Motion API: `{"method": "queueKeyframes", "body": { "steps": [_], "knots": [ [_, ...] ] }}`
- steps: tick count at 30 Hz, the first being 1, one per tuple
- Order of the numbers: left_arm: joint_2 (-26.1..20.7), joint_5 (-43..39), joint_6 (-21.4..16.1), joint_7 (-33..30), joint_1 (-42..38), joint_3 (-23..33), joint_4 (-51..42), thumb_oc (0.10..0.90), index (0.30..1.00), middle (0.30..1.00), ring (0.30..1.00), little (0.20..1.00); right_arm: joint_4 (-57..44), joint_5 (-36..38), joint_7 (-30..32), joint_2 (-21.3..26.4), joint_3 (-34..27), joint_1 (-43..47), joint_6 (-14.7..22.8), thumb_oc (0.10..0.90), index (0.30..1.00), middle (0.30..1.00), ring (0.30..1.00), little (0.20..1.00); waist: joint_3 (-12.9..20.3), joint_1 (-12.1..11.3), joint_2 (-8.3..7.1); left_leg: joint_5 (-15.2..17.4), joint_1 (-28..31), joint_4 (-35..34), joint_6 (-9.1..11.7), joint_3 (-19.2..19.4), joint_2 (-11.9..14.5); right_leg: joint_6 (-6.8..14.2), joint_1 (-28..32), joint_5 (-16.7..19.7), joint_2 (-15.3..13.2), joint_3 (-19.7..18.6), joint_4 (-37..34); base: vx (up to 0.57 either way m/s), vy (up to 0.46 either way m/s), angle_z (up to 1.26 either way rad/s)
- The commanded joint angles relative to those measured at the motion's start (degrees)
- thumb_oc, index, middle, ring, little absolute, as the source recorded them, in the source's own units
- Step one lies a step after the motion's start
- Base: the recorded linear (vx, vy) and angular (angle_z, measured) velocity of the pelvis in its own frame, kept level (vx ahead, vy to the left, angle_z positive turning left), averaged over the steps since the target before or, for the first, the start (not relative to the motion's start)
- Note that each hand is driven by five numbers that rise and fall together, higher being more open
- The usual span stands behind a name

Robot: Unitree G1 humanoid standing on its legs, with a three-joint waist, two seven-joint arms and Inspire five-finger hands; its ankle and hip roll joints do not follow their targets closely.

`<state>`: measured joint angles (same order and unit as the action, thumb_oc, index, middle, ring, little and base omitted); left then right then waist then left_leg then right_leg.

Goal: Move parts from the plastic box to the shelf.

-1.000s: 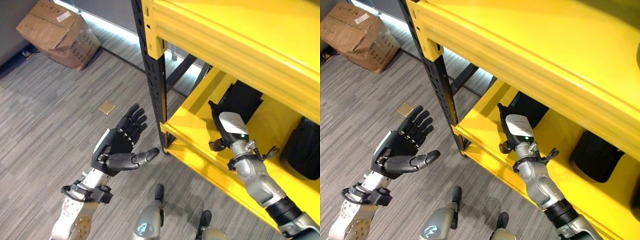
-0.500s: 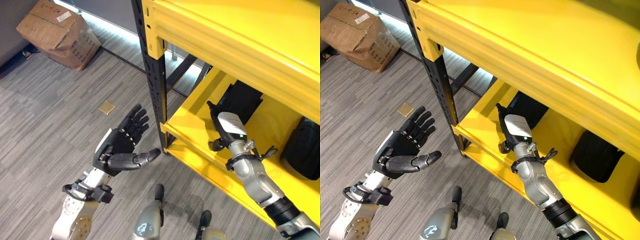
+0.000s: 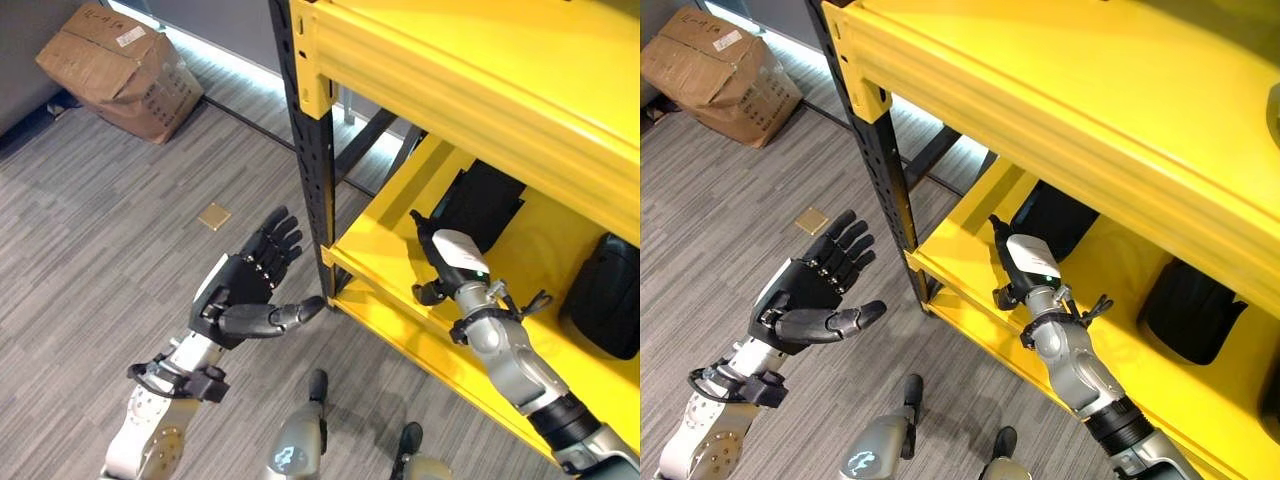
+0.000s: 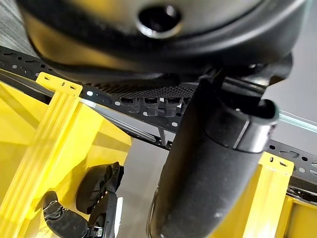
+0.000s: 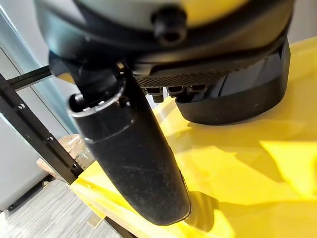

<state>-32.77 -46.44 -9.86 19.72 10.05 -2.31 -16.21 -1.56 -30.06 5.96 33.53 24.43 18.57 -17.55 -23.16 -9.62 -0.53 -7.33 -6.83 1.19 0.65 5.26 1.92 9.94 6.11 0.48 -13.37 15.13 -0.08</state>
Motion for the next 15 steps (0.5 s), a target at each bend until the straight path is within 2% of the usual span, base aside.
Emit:
{"method": "queueKeyframes", "body": {
  "steps": [1, 15],
  "knots": [
    [1.11, 0.37, -3.97, 2.56, -1.81, 0.99, -5.19, 0.9, 1.0, 1.0, 1.0, 1.0, -4.15, 1.53, 1.27, -0.62, 0.41, 5.09, 2.21, 0.9, 1.0, 1.0, 1.0, 1.0, 5.43, -0.3, -0.9, 8.54, 3.47, 3.12, 0.76, 0.29, 3.34, -0.2, -3.98, -1.24, -1.5, -0.43, 5.27, 0.0, 0.0, 0.0],
    [1.74, 1.74, -3.17, 1.15, -1.58, 1.59, -5.76, 0.9, 1.0, 1.0, 1.0, 1.0, -11.39, 3.6, -1.68, 0.15, -0.85, 3.43, 3.62, 0.9, 1.0, 1.0, 1.0, 1.0, 6.43, 0.82, -0.99, 8.87, 4.51, 2.68, 0.64, 0.97, 3.35, -0.14, -4.07, -1.2, -1.54, -1.24, 5.28, 0.0, 0.0, 0.0]
  ]
}}
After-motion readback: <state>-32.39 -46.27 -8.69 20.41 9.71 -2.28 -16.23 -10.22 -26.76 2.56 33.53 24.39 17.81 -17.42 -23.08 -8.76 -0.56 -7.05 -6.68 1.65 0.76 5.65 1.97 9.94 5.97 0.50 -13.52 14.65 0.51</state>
